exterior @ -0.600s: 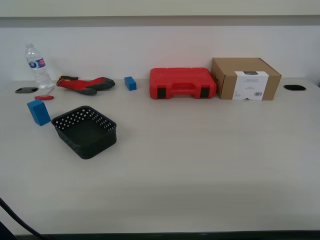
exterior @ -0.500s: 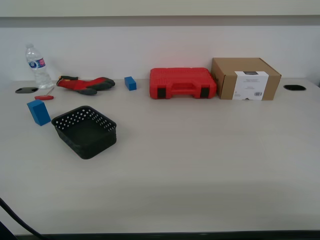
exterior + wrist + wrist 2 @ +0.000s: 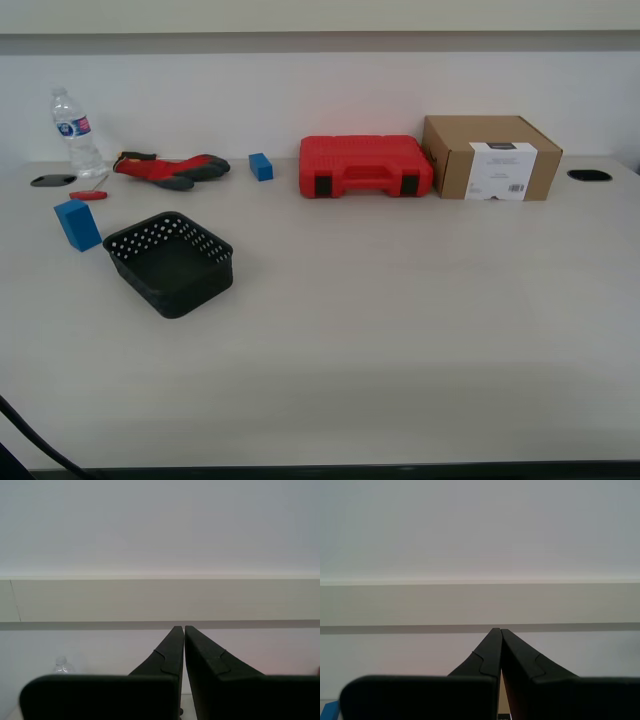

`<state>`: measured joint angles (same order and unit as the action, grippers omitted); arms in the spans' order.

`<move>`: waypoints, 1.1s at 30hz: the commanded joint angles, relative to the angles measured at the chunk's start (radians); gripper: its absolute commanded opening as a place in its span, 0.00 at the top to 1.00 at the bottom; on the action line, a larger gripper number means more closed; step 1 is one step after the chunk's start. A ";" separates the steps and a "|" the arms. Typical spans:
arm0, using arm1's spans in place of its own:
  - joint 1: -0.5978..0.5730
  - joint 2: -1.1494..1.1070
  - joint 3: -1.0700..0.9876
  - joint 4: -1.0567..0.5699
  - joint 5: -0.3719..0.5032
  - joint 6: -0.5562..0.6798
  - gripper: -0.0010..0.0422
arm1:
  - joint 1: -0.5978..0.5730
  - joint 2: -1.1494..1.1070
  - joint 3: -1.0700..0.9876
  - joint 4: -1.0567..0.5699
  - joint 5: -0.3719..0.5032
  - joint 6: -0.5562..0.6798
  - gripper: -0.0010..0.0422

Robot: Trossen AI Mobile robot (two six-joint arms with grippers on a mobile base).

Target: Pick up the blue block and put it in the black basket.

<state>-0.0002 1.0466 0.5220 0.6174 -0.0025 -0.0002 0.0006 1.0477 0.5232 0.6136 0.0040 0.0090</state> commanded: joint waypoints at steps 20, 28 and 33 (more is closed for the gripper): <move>0.000 0.000 0.001 0.003 0.000 0.000 0.98 | 0.134 0.604 0.031 -0.118 -0.267 0.358 0.98; 0.000 0.000 0.001 0.002 0.000 0.000 0.98 | 0.225 0.914 0.172 -0.048 -0.167 0.367 0.98; 0.000 0.000 0.001 0.002 -0.001 0.000 0.98 | 0.260 0.985 0.311 -0.119 -0.136 0.402 0.98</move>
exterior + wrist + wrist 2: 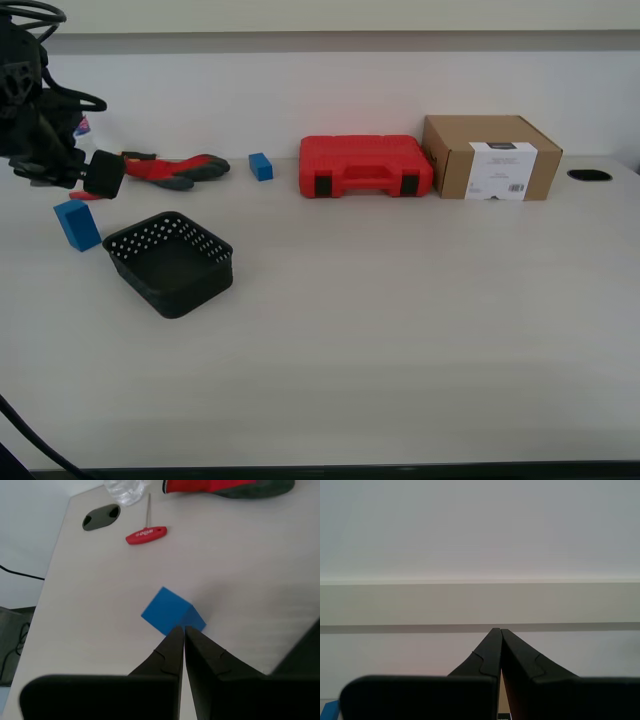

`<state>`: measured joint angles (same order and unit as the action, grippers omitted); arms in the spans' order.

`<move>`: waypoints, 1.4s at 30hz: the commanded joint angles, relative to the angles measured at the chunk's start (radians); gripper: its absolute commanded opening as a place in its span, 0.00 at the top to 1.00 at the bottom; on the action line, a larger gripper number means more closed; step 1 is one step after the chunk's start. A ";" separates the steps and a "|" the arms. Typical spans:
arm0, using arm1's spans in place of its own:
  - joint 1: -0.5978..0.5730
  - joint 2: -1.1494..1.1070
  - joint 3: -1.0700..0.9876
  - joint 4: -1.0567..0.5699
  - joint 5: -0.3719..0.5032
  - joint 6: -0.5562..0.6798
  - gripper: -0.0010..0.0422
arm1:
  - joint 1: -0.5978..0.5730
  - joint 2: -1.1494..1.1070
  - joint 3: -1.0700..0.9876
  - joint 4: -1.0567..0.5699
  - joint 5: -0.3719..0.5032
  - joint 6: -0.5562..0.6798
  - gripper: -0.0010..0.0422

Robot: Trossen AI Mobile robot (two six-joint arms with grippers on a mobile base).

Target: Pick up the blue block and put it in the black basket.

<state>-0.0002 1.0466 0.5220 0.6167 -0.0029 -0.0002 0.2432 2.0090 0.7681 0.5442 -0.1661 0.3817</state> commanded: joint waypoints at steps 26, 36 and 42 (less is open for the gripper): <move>0.000 0.000 0.001 0.002 0.000 0.000 0.98 | 0.119 0.317 0.685 -0.751 0.159 0.273 0.25; 0.001 0.000 0.001 -0.005 -0.002 0.000 0.98 | 0.113 0.694 1.043 -1.027 0.093 0.221 0.24; 0.001 0.000 0.001 -0.023 -0.003 0.000 0.98 | 0.109 0.621 1.086 -1.124 0.175 0.258 0.84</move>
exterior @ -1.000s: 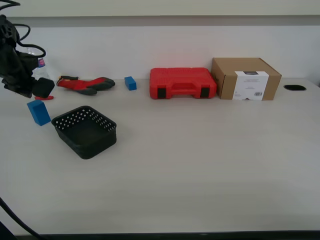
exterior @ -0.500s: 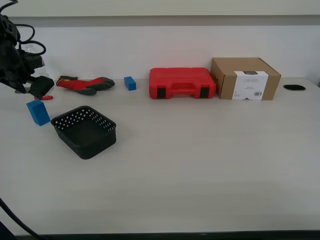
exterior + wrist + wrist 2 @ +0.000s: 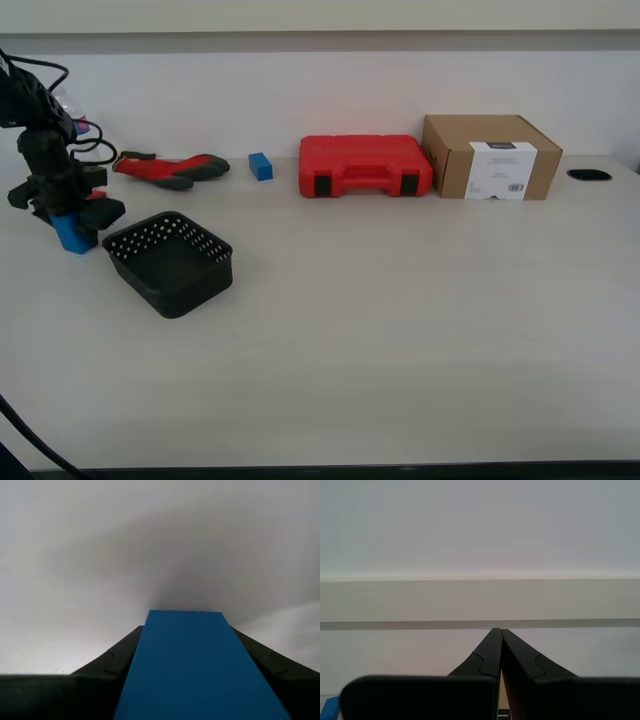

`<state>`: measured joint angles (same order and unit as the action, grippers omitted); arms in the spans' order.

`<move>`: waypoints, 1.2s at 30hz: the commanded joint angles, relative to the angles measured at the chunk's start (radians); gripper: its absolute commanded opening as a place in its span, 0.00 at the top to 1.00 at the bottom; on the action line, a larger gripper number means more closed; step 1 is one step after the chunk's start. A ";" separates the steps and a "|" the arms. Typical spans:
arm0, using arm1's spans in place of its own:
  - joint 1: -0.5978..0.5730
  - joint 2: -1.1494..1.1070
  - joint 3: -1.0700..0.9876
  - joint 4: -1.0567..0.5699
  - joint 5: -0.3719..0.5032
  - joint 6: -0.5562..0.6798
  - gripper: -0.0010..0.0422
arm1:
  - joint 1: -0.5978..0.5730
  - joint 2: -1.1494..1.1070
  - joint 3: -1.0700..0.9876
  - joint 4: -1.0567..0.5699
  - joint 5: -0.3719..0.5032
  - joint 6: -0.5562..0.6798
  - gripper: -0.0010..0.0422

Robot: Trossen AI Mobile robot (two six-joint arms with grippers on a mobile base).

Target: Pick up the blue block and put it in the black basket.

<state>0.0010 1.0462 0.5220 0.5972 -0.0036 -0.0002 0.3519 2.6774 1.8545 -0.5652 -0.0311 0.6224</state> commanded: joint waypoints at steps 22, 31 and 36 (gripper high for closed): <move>0.000 0.000 0.001 -0.008 -0.002 0.000 0.98 | -0.214 -0.513 -0.310 -0.138 0.152 -0.119 0.98; 0.000 0.000 0.001 -0.008 -0.002 0.000 0.98 | -0.360 -0.568 -0.708 0.194 0.110 -0.210 0.98; 0.000 0.000 0.001 -0.008 -0.002 0.000 0.98 | -0.362 -0.568 -0.819 0.307 0.110 -0.216 0.98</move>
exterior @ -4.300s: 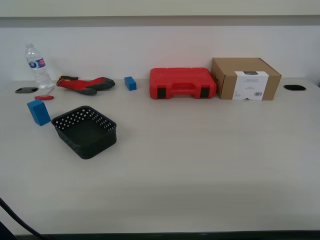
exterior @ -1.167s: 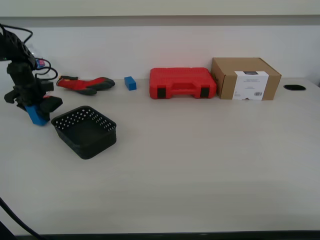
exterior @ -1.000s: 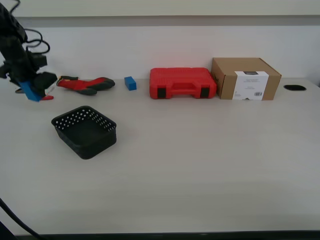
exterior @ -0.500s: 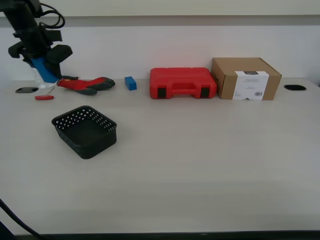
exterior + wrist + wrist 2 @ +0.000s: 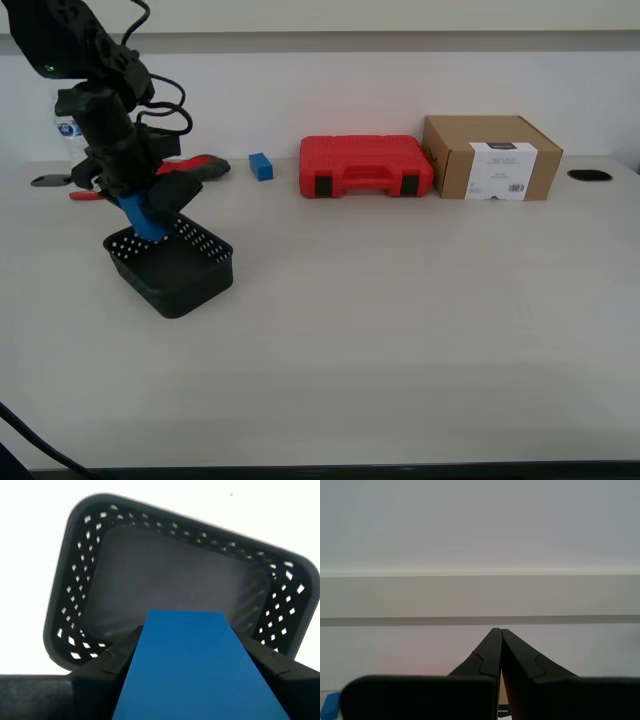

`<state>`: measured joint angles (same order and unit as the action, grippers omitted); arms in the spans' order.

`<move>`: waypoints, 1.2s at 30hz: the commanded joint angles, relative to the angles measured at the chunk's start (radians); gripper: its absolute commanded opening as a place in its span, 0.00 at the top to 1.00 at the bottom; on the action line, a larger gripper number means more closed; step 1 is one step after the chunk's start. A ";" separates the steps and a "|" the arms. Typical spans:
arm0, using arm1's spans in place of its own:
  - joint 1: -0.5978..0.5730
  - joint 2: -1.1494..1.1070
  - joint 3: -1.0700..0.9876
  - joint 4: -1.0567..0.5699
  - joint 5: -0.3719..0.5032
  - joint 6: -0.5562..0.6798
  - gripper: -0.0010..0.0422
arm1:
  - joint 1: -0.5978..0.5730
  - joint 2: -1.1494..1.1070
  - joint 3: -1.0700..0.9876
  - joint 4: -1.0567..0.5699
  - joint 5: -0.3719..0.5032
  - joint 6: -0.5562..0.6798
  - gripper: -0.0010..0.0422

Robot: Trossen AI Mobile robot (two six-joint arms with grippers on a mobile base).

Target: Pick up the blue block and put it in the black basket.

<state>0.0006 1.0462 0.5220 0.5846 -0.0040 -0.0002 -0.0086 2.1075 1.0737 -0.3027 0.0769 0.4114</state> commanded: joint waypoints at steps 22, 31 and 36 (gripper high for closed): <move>0.000 0.000 0.001 0.001 -0.002 0.000 0.98 | -0.011 0.097 0.001 0.025 0.074 -0.169 0.07; 0.000 0.000 0.001 -0.003 -0.002 0.000 0.98 | -0.013 0.032 0.155 -0.182 0.145 -0.136 0.93; 0.000 0.000 0.001 -0.005 -0.002 0.000 0.98 | -0.026 0.011 0.168 -0.180 0.093 -0.098 0.98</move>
<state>0.0002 1.0462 0.5220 0.5762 -0.0040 -0.0002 -0.0311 2.1193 1.2430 -0.4820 0.1833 0.3058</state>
